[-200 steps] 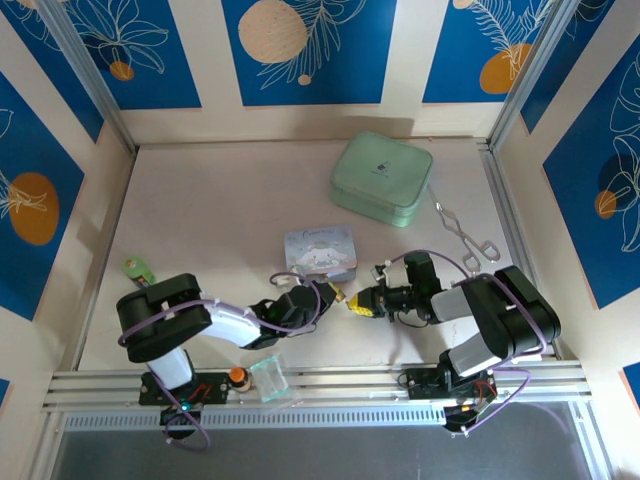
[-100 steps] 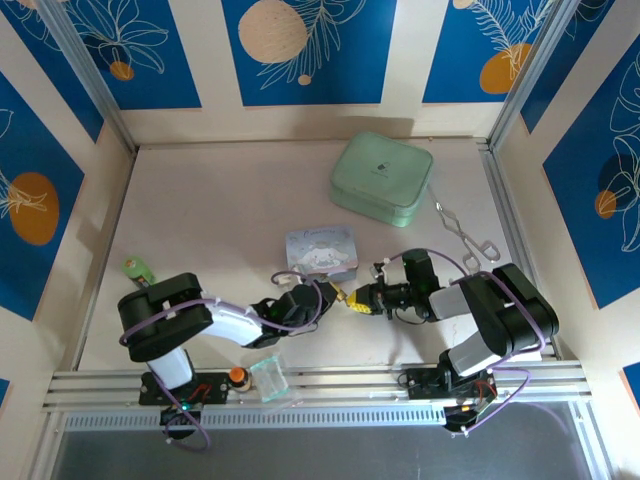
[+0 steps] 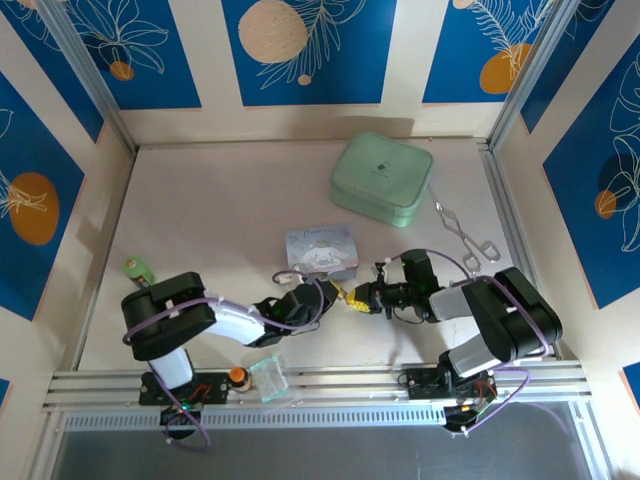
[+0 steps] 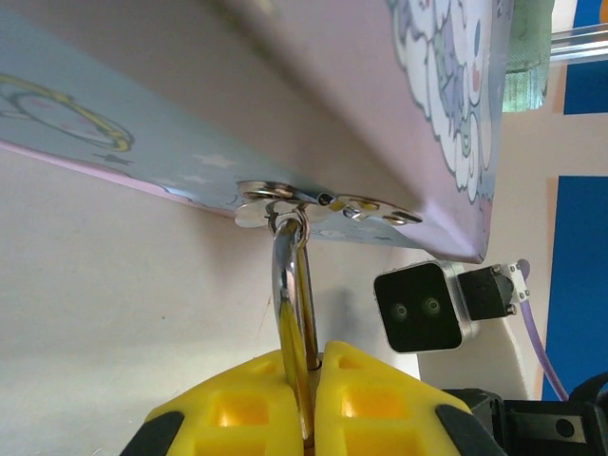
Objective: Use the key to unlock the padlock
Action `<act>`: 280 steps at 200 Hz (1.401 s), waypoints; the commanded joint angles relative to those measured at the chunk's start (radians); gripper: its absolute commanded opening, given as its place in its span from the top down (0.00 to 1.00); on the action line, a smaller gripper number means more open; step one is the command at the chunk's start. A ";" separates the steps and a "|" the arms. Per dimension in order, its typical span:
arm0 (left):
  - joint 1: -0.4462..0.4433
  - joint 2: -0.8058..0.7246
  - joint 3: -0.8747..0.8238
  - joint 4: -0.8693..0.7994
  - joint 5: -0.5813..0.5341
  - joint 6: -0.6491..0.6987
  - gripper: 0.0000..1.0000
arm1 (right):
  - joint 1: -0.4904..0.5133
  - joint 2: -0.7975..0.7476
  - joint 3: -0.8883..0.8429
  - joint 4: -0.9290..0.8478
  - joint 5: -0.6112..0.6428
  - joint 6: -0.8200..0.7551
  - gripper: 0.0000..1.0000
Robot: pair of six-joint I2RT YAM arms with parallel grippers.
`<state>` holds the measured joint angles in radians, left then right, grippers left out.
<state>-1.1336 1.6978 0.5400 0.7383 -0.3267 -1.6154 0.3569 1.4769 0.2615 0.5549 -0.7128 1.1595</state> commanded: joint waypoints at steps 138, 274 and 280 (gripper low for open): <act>-0.023 -0.088 0.087 -0.420 0.068 0.022 1.00 | 0.086 -0.309 0.114 -0.538 0.344 -0.339 0.43; 0.001 -0.150 0.145 -0.636 0.058 0.107 1.00 | 0.390 -0.510 0.169 -0.750 0.939 -0.697 0.07; 0.001 -0.153 0.148 -0.646 0.058 0.106 1.00 | 0.408 -0.508 0.158 -0.726 0.946 -0.700 0.08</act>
<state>-1.1423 1.5715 0.6659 0.1925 -0.2707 -1.5356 0.7002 0.9833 0.4595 -0.2417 0.1173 0.5545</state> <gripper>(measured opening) 0.068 0.932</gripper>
